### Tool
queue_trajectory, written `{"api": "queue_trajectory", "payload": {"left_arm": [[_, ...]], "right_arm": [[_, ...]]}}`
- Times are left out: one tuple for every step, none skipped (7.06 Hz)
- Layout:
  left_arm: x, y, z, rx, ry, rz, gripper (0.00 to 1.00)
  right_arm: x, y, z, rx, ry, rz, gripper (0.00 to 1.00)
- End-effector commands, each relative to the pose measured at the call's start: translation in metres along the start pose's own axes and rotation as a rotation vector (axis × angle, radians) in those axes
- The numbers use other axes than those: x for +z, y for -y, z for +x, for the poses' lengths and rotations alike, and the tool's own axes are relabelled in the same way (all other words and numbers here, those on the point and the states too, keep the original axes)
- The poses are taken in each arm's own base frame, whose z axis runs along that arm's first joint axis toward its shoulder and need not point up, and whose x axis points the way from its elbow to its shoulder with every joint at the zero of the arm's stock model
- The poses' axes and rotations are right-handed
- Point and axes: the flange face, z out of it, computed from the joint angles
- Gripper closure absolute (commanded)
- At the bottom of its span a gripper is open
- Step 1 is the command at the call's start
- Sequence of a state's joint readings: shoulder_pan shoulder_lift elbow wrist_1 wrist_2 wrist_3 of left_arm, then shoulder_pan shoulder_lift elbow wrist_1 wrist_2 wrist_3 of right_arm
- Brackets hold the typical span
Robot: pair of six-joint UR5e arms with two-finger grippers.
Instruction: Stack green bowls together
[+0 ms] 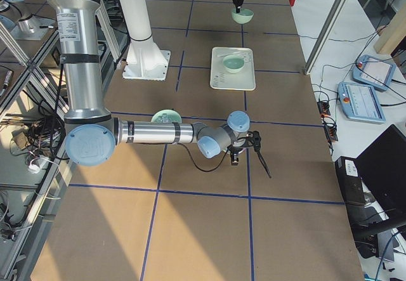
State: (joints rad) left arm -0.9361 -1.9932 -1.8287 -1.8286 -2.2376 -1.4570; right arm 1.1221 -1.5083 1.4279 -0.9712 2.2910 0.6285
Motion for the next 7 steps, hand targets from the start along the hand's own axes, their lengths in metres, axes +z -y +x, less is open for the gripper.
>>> {"api": "queue_trajectory", "payload": {"left_arm": [[0.036, -0.030, 0.052, -0.062, -0.003, 0.006, 1.00], [0.054, -0.046, 0.076, -0.073, -0.003, -0.004, 1.00], [0.066, -0.055, 0.094, -0.077, -0.003, -0.009, 1.00], [0.084, -0.067, 0.113, -0.092, 0.004, -0.004, 1.00], [0.104, -0.091, 0.133, -0.070, 0.002, 0.002, 1.00], [0.128, -0.104, 0.144, -0.060, 0.024, 0.002, 1.00], [0.146, -0.113, 0.147, -0.052, 0.042, 0.030, 1.00]], "right_arm": [[-0.001, 0.000, -0.003, -0.003, 0.010, -0.004, 1.00], [-0.002, 0.001, -0.008, -0.004, 0.039, -0.022, 1.00], [-0.009, 0.003, -0.007, 0.005, 0.071, -0.030, 1.00], [-0.024, 0.009, -0.004, 0.015, 0.106, -0.023, 1.00], [-0.047, 0.022, -0.001, 0.033, 0.150, -0.009, 1.00], [-0.060, 0.026, 0.005, 0.045, 0.183, -0.005, 1.00], [-0.072, 0.031, 0.006, 0.050, 0.204, 0.006, 1.00]]}}
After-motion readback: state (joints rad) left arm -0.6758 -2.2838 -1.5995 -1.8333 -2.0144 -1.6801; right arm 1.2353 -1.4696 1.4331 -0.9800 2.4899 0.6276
